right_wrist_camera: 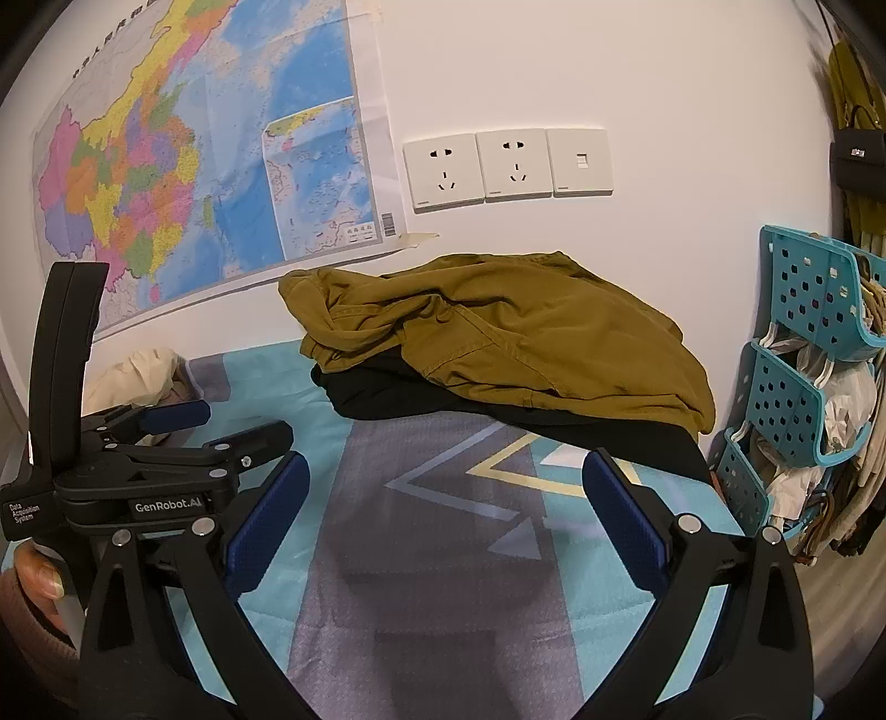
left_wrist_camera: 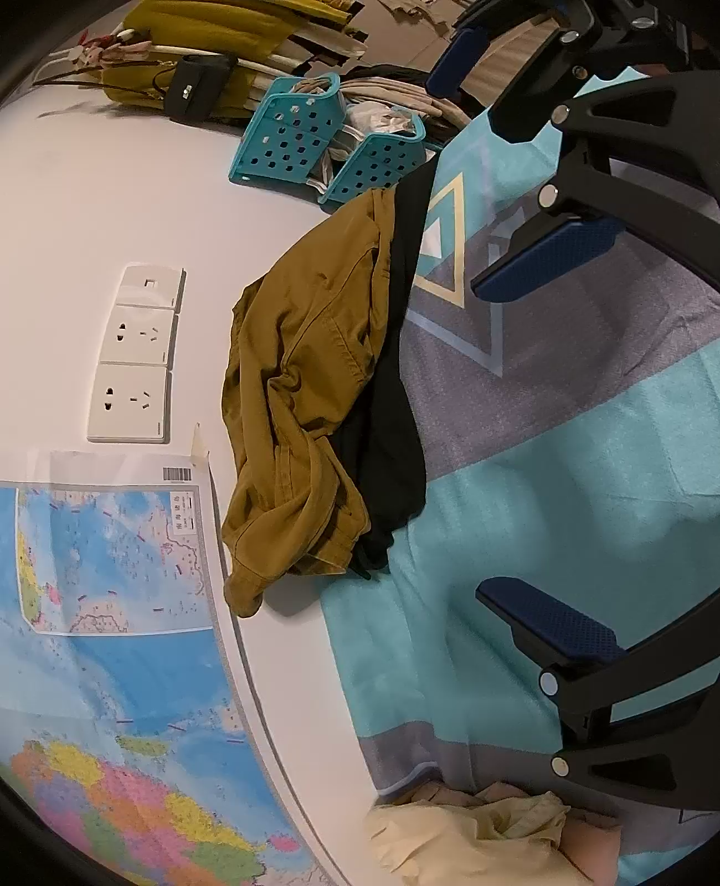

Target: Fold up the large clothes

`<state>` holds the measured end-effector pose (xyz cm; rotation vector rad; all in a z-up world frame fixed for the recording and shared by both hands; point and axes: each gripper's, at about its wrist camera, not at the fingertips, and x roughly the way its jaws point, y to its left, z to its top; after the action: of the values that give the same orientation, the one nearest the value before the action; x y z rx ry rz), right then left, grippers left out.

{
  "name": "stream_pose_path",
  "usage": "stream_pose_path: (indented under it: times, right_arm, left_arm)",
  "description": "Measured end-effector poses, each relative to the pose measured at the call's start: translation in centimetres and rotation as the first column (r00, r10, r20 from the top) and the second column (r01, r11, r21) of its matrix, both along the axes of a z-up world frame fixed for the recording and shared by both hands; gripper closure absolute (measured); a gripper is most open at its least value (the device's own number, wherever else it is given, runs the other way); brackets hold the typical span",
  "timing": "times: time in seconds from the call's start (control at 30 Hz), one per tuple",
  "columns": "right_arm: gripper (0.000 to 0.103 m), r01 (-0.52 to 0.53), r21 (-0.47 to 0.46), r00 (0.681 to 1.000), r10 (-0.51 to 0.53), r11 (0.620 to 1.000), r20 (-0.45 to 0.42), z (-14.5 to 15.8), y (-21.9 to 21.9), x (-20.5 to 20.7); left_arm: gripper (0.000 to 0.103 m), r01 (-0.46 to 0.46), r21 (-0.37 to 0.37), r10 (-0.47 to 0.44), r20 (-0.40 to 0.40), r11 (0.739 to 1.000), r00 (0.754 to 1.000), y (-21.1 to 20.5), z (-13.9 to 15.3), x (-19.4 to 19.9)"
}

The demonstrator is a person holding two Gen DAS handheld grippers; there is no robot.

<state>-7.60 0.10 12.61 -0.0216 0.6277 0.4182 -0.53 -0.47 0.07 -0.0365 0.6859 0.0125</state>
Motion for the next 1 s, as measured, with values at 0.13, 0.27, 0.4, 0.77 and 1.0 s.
stream_pose_path:
  times: [0.13, 0.27, 0.4, 0.77, 1.0]
  right_arm:
    - [0.006, -0.011, -0.008, 1.0, 0.011, 1.0, 0.003, 0.0, 0.2, 0.4]
    - [0.006, -0.022, -0.031, 1.0, 0.022, 0.999, 0.008, -0.2, 0.6, 1.2]
    - [0.006, -0.046, -0.076, 0.999, 0.048, 0.996, 0.026, -0.3, 1.4, 2.7]
    - [0.006, -0.158, -0.304, 0.986, 0.169, 0.939, 0.009, -2.7, 7.2, 12.4]
    - [0.008, -0.204, -0.503, 0.958, 0.277, 0.84, 0.074, -5.2, 13.3, 16.4]
  left_arm:
    - [0.007, -0.003, -0.001, 0.003, -0.01, 1.0, 1.0, 0.1, -0.1, 0.3]
    - [0.007, -0.001, -0.005, 0.001, -0.021, 1.0, 1.0, 0.3, -0.2, 0.9]
    - [0.007, -0.001, -0.005, 0.001, -0.044, 1.0, 0.999, 0.5, -0.7, 2.0]
    - [0.007, -0.134, 0.001, 0.133, -0.102, 0.991, 0.986, 6.1, -2.2, 6.9]
    - [0.007, -0.204, 0.003, 0.203, -0.112, 0.979, 0.973, 9.1, -2.6, 7.9]
